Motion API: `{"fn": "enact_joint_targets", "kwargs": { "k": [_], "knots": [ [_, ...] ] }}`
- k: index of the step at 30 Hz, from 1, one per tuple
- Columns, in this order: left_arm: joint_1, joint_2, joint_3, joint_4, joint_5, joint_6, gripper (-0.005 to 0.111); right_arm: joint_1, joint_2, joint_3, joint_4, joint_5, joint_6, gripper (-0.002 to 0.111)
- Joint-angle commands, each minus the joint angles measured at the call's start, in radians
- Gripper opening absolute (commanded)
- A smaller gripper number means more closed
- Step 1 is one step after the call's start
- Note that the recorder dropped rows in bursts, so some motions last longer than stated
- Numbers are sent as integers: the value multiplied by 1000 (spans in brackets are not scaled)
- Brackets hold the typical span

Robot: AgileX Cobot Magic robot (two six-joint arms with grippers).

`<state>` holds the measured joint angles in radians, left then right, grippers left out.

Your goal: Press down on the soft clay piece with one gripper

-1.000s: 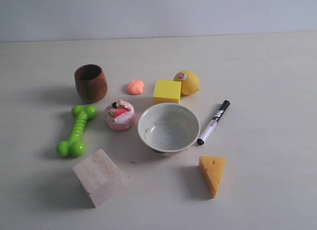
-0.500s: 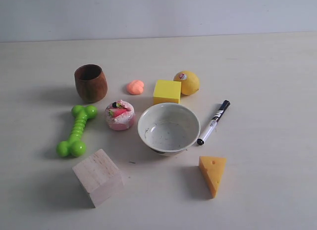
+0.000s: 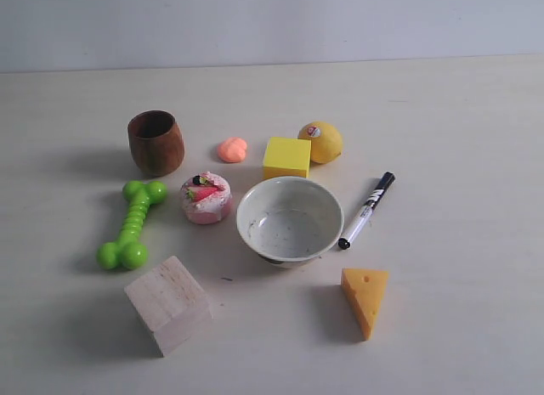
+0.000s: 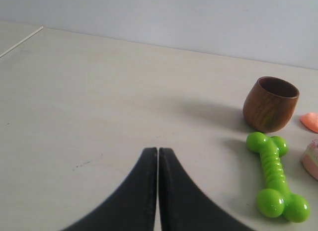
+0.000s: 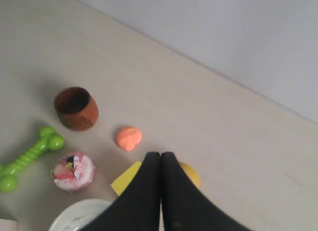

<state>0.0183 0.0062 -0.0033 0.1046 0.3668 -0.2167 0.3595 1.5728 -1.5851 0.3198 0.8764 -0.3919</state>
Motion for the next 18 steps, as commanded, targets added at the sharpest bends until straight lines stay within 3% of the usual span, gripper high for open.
{"fn": "enact_joint_targets", "kwargs": {
  "k": [1, 18],
  "knots": [
    [0, -6, 3, -3, -4, 3, 4, 77, 133, -95, -162, 77, 165, 0],
    [0, -6, 3, -3, -4, 3, 4, 125, 505, -439, -129, 247, 216, 0]
  ]
}}
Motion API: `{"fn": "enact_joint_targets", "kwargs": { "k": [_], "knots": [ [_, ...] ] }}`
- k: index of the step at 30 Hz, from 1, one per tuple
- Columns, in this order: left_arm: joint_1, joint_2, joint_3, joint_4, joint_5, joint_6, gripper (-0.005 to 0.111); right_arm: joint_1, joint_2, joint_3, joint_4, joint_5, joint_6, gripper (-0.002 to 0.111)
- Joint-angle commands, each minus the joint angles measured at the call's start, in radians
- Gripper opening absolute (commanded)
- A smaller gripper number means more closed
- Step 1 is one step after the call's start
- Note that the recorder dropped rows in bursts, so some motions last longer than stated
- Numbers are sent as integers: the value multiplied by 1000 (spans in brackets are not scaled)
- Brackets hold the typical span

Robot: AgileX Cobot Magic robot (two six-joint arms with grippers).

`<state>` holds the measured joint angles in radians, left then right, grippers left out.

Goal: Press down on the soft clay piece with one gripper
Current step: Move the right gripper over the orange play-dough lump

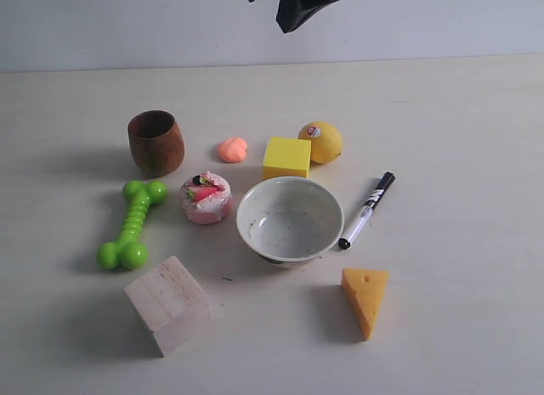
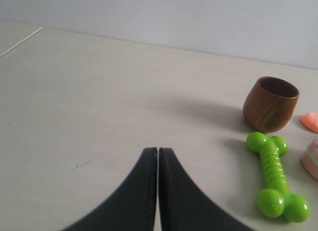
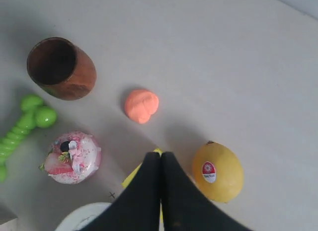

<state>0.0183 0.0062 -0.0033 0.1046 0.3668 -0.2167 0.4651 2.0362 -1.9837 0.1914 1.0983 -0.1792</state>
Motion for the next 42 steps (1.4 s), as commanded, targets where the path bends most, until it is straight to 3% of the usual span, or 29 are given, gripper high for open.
{"fn": "enact_joint_targets", "kwargs": {
  "k": [1, 9, 23, 42],
  "knots": [
    [0, -6, 3, -3, -4, 3, 4, 31, 54, -47, -14, 29, 5, 0],
    [0, -6, 3, -3, -4, 3, 4, 146, 138, -138, -146, 7, 79, 0],
    [0, -6, 3, -3, -4, 3, 4, 139, 300, -324, -219, 82, 280, 0],
    [0, -6, 3, -3, -4, 3, 4, 134, 401, -431, -138, 60, 255, 0]
  ]
}}
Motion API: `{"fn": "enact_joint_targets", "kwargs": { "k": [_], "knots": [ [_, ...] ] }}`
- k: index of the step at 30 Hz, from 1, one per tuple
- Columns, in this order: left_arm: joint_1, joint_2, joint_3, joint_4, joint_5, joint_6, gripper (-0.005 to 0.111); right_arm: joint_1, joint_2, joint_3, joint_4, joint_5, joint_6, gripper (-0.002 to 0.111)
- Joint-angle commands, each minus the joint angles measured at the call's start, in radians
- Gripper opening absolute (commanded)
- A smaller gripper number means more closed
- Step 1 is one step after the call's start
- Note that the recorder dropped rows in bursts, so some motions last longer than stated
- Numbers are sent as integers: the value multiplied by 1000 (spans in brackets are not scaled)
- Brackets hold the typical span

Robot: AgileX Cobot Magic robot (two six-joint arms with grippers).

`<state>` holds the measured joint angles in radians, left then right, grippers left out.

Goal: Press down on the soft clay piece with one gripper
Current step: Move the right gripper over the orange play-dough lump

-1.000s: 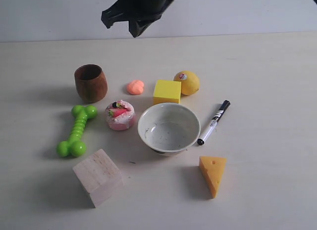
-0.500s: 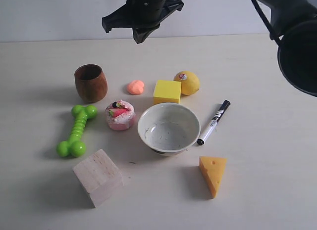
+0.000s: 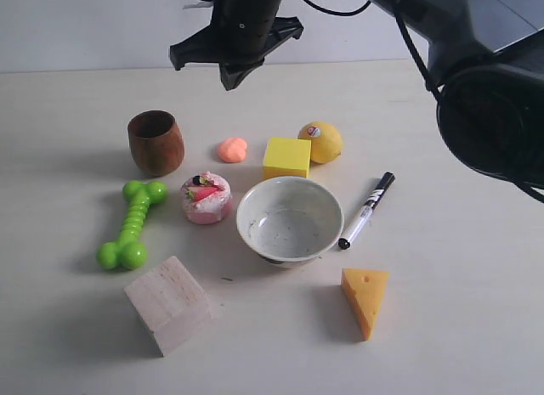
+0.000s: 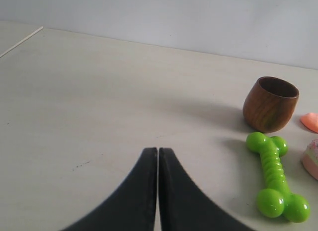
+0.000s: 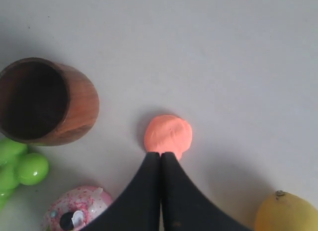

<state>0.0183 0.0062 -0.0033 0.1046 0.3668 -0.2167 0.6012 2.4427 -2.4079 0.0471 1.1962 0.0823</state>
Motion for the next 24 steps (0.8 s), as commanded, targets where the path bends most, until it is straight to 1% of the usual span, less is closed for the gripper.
{"fn": "enact_joint_targets", "kwargs": {
  "k": [1, 8, 11, 16, 20, 24],
  "knots": [
    [0, -6, 3, -3, -4, 3, 4, -2, -6, -7, 7, -49, -2, 0],
    [0, -6, 3, -3, -4, 3, 4, -2, -6, -7, 9, -75, 95, 0],
    [0, -6, 3, -3, -4, 3, 4, -2, -6, -7, 62, -63, 102, 0],
    [0, -6, 3, -3, -4, 3, 4, -2, 1, -7, 133, -95, 109, 0],
    [0, -6, 3, -3, -4, 3, 4, -8, 15, -7, 133, -86, 155, 0],
    [0, -6, 3, -3, -4, 3, 4, -8, 37, -19, 128, -84, 140, 0]
  ]
}}
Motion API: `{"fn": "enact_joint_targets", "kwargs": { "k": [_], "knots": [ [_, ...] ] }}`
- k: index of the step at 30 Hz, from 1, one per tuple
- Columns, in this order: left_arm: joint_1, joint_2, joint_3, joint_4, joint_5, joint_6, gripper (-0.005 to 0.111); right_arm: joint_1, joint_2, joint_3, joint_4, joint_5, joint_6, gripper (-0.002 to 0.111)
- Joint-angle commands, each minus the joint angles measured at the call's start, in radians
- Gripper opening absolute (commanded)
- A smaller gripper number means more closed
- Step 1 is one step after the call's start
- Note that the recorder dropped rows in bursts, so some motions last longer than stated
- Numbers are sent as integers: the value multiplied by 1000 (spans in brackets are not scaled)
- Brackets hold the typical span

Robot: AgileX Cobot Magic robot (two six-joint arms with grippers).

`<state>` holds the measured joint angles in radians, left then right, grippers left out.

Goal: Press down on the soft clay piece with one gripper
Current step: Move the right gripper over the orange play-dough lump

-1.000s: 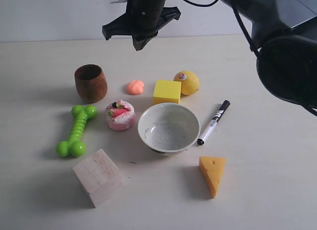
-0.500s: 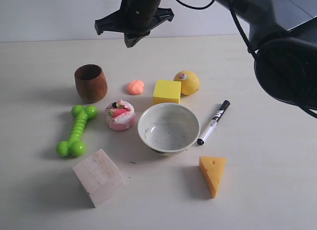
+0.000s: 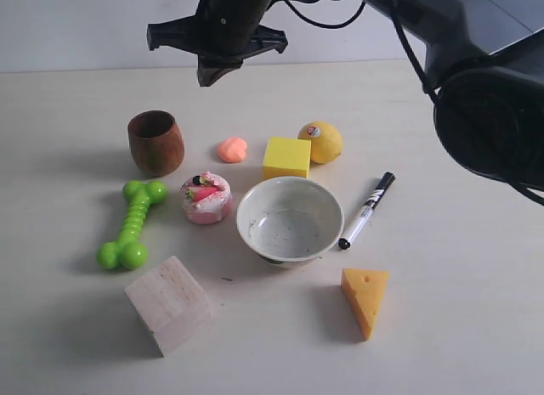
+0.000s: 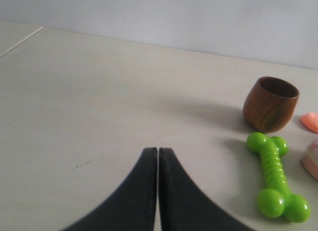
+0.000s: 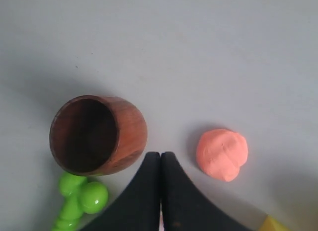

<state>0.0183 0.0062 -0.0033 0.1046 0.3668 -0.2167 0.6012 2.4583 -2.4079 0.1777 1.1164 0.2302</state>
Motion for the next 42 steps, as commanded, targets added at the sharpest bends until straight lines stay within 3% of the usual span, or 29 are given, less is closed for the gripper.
{"fn": "enact_joint_targets", "kwargs": {
  "k": [1, 8, 29, 42],
  "knots": [
    [0, -6, 3, -3, -4, 3, 4, -8, 26, -21, -2, 2, -25, 0],
    [0, -6, 3, -3, -4, 3, 4, -8, 70, -59, -99, 105, -47, 0],
    [0, -6, 3, -3, -4, 3, 4, 10, 137, -61, -144, 105, -2, 0],
    [0, -6, 3, -3, -4, 3, 4, 3, 141, -93, -167, 90, -139, 0]
  ]
}}
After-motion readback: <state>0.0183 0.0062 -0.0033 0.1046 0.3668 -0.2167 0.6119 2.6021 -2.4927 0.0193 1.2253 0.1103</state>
